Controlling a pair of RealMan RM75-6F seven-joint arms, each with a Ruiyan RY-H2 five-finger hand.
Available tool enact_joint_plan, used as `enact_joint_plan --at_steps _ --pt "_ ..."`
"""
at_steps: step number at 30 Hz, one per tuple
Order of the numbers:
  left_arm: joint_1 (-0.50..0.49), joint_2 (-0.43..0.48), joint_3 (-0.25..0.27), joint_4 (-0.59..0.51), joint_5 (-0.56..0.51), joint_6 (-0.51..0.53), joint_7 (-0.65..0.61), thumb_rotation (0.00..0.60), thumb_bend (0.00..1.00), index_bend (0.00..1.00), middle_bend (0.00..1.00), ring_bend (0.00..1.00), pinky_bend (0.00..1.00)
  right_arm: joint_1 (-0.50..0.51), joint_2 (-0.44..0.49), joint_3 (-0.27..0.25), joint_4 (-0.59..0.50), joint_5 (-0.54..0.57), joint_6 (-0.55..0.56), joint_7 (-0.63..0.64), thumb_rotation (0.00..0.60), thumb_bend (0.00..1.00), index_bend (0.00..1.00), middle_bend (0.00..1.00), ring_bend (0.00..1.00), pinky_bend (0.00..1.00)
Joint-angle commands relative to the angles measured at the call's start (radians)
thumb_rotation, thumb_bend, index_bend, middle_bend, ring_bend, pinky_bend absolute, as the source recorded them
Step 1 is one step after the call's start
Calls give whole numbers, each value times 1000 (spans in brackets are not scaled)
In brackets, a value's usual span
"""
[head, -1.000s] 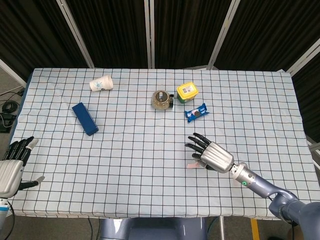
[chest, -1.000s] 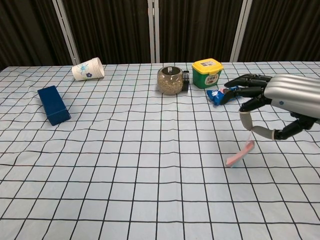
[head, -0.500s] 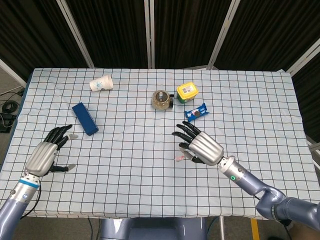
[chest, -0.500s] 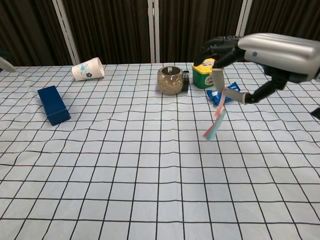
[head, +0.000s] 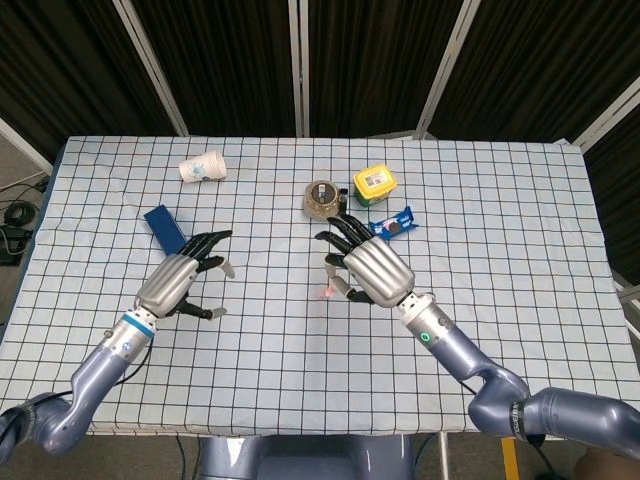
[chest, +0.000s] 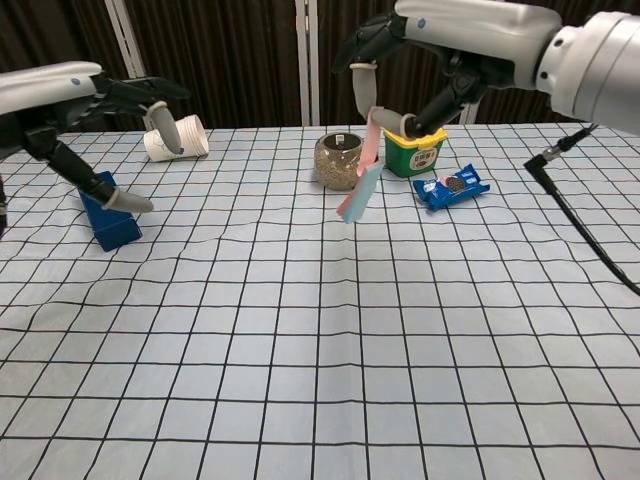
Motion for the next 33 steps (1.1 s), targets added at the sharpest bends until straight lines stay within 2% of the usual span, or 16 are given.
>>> enact_joint_plan --at_steps 1,14,24,28,33 --pt "-29 -40 -15 6 -46 -27 7 600 8 452 0 0 0 10 -16 21 -22 38 -17 -36 600 434 713 171 0 1" --pt "-105 -188 -27 21 -213 -73 124 600 118 482 0 0 0 10 -39 40 -69 112 -26 -101 600 434 718 167 0 1" --pt "-141 -243 -45 7 -320 -71 194 600 125 503 0 0 0 14 -42 48 -97 122 -28 -122 600 434 718 167 0 1" --pt "-149 -266 -50 9 -355 -60 214 600 179 512 0 0 0 12 -46 46 -98 119 -27 -120 600 434 718 167 0 1" --pt "-175 -301 -58 11 -388 -51 259 600 188 513 0 0 0 10 -53 46 -109 118 -26 -113 600 434 718 167 0 0"
